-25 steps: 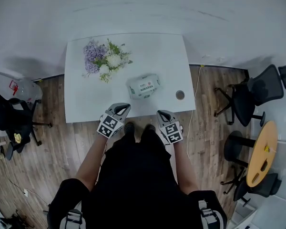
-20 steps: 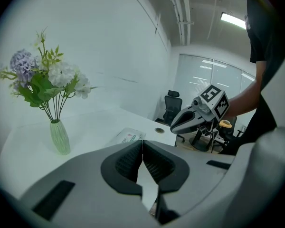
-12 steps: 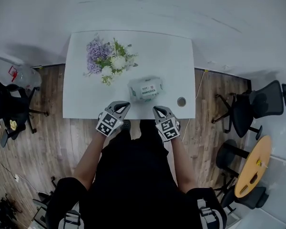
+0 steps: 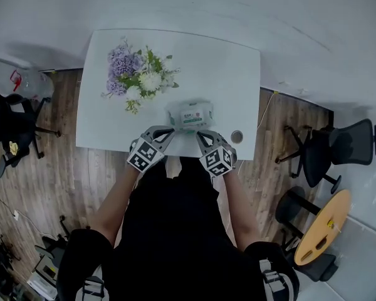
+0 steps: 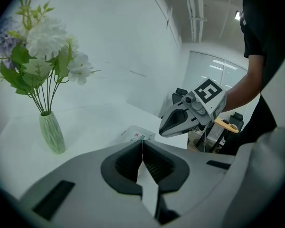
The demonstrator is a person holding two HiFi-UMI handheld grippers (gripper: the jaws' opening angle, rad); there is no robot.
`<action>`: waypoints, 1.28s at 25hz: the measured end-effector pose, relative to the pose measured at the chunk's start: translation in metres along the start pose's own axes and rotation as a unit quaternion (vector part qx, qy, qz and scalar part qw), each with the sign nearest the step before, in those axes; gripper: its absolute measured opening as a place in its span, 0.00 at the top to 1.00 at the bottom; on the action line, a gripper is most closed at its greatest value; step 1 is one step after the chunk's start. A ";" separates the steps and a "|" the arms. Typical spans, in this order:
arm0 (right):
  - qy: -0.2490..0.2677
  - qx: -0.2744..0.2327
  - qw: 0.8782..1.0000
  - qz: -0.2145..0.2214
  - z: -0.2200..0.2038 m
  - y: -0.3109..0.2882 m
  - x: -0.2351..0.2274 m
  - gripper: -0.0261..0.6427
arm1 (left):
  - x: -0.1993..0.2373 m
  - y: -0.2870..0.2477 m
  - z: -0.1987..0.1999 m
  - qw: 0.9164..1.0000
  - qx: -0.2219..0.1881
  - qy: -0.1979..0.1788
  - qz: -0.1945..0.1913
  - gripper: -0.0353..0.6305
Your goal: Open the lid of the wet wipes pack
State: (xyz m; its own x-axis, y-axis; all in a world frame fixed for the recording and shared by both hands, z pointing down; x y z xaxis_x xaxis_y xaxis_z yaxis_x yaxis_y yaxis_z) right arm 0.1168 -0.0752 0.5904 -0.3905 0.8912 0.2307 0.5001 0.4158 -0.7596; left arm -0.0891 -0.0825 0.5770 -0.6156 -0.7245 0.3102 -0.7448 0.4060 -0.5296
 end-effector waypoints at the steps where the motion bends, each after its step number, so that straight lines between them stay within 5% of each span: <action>1: 0.002 -0.001 1.000 0.004 -0.001 -0.002 -0.004 0.94 | 0.000 -0.004 0.001 1.000 0.001 0.000 0.002 0.91; 14: 0.125 -0.014 0.989 0.076 -0.010 -0.043 -0.022 0.91 | 0.014 -0.031 -0.005 0.998 0.021 0.036 0.046 0.91; 32: 0.159 -0.010 0.984 0.074 -0.019 -0.066 -0.031 0.81 | 0.014 -0.065 -0.026 0.997 0.039 0.058 0.036 0.91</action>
State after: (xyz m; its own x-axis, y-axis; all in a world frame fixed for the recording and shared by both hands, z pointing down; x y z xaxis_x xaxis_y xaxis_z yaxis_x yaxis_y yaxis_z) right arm 0.1111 -0.1271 0.6450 -0.0519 0.9525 0.2999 0.5491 0.2781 -0.7881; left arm -0.0558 -0.1046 0.6365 -0.6965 -0.6233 0.3556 -0.6772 0.4072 -0.6128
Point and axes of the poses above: the fingertips, and each gripper's own axes: y backward along the fingers, x to its left, z out of its top, the point moved 10 cm from there along y, backward along the fingers, and after that the axes turned 8 degrees about y, right-handed, at the moved point
